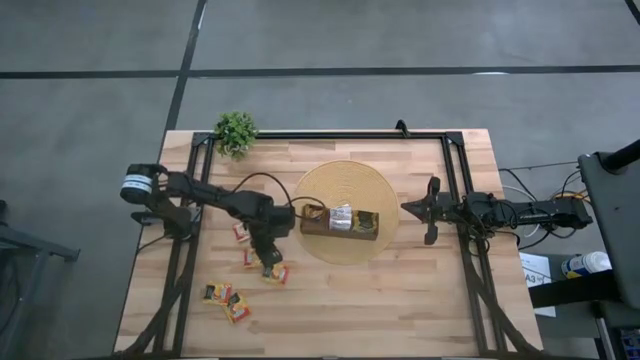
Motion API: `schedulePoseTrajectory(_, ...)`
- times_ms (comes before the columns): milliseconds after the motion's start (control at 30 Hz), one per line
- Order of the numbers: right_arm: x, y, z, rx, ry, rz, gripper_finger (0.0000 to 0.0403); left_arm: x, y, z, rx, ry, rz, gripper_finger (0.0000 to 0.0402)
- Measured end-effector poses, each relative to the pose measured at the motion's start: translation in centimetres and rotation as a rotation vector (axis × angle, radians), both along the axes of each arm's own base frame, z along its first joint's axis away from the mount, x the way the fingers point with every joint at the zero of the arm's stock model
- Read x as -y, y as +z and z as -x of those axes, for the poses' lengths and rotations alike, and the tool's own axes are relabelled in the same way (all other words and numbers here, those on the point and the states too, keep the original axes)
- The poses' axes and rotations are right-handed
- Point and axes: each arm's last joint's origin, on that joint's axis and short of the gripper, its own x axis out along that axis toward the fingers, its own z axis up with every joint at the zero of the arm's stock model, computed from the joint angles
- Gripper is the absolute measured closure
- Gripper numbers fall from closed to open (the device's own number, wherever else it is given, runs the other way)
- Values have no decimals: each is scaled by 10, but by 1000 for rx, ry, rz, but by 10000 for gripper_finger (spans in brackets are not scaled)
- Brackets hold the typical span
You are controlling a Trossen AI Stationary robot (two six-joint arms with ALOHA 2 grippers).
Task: Pick & Place Tea
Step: Put the orange tea bag into the left section of the wooden organizer
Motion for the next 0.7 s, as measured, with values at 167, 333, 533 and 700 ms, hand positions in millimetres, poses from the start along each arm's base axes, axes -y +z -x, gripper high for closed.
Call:
schedulePoseTrajectory(167, 0, 0, 0, 0, 0, 0, 394, -2, 26, -8, -11, -68, -67, 401)
schedulePoseTrajectory(333, 0, 0, 0, 0, 0, 0, 394, -5, 54, -13, -33, -106, -121, 401)
schedulePoseTrajectory(533, 0, 0, 0, 0, 0, 0, 394, -9, 86, -22, 0, -128, -161, 401)
schedulePoseTrajectory(700, 0, 0, 0, 0, 0, 0, 394, -9, 103, -32, -3, -152, -172, 401)
